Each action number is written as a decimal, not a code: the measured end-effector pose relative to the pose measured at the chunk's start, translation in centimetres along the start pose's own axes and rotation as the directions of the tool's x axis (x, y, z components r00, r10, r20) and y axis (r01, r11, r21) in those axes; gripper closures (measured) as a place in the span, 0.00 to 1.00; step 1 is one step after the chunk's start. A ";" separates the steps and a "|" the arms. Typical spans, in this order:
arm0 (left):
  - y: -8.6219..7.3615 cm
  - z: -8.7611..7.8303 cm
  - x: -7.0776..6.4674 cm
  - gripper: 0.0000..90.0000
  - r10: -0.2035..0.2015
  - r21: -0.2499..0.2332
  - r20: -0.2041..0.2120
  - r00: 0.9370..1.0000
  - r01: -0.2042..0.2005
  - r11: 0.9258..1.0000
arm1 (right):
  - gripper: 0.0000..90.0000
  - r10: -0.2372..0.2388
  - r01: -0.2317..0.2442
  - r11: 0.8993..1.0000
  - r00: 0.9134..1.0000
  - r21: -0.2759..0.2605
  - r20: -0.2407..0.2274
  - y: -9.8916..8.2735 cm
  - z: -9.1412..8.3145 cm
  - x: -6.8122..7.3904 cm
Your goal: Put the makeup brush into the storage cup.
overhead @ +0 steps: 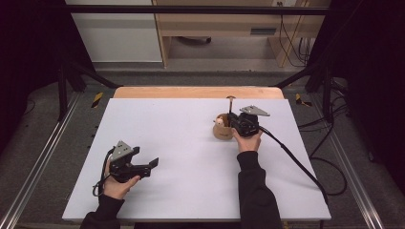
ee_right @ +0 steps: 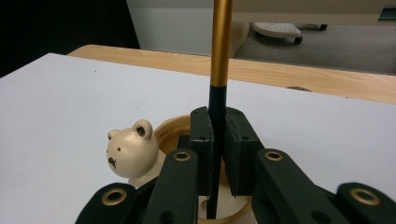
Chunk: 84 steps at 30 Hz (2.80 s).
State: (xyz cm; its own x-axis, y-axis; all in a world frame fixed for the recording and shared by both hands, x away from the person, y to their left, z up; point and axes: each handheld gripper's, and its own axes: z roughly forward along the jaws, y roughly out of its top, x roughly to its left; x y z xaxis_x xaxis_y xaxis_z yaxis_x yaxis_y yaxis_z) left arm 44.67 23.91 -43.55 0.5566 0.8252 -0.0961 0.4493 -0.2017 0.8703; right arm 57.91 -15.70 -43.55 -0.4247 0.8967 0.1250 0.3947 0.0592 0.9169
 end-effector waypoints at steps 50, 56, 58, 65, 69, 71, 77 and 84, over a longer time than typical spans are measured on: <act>-0.2 0.1 -0.1 0.12 0.004 0.012 -0.012 1.000 -0.003 1.000 | 0.36 -0.096 0.097 0.995 0.991 0.009 -0.088 -2.5 -9.4 1.3; -0.3 0.1 -0.1 0.11 0.006 0.018 -0.014 1.000 -0.006 1.000 | 0.25 -0.097 0.100 0.995 0.987 0.016 -0.129 -3.3 -11.1 1.9; -0.3 0.1 -0.1 0.11 0.006 0.019 -0.015 1.000 -0.005 1.000 | 0.22 -0.102 0.106 0.994 0.985 0.020 -0.137 -3.6 -11.6 2.0; -0.5 -0.1 0.1 0.11 0.003 0.020 -0.021 1.000 -0.003 1.000 | 0.14 -0.096 0.102 0.994 0.985 0.030 -0.146 -4.5 -13.4 1.8; -0.6 -0.3 0.2 0.10 0.002 0.023 -0.022 1.000 -0.001 1.000 | 0.10 -0.082 0.089 0.995 0.986 0.043 -0.146 -5.1 -14.0 1.3; -0.7 -0.4 0.3 0.10 0.001 0.023 -0.023 1.000 -0.001 1.000 | 0.08 -0.088 0.096 0.994 0.986 0.049 -0.139 -5.3 -14.4 1.0; -0.9 -0.5 0.5 0.09 -0.001 0.027 -0.025 1.000 0.002 1.000 | 0.05 -0.098 0.105 0.993 0.988 0.049 -0.120 -6.2 -15.5 0.3; -1.1 -0.7 0.7 0.08 -0.002 0.030 -0.029 1.000 0.003 1.000 | 0.04 -0.097 0.102 0.993 0.991 0.052 -0.096 -6.8 -16.1 -0.5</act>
State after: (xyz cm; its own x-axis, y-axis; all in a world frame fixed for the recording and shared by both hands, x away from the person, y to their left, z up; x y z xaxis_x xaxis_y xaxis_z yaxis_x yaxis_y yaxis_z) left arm 44.10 25.03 -44.23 0.5356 0.8403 -0.0839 0.4720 -0.2155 0.8549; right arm 42.30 -23.59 -43.76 -0.5375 0.8402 0.0717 0.3914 0.1732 0.9038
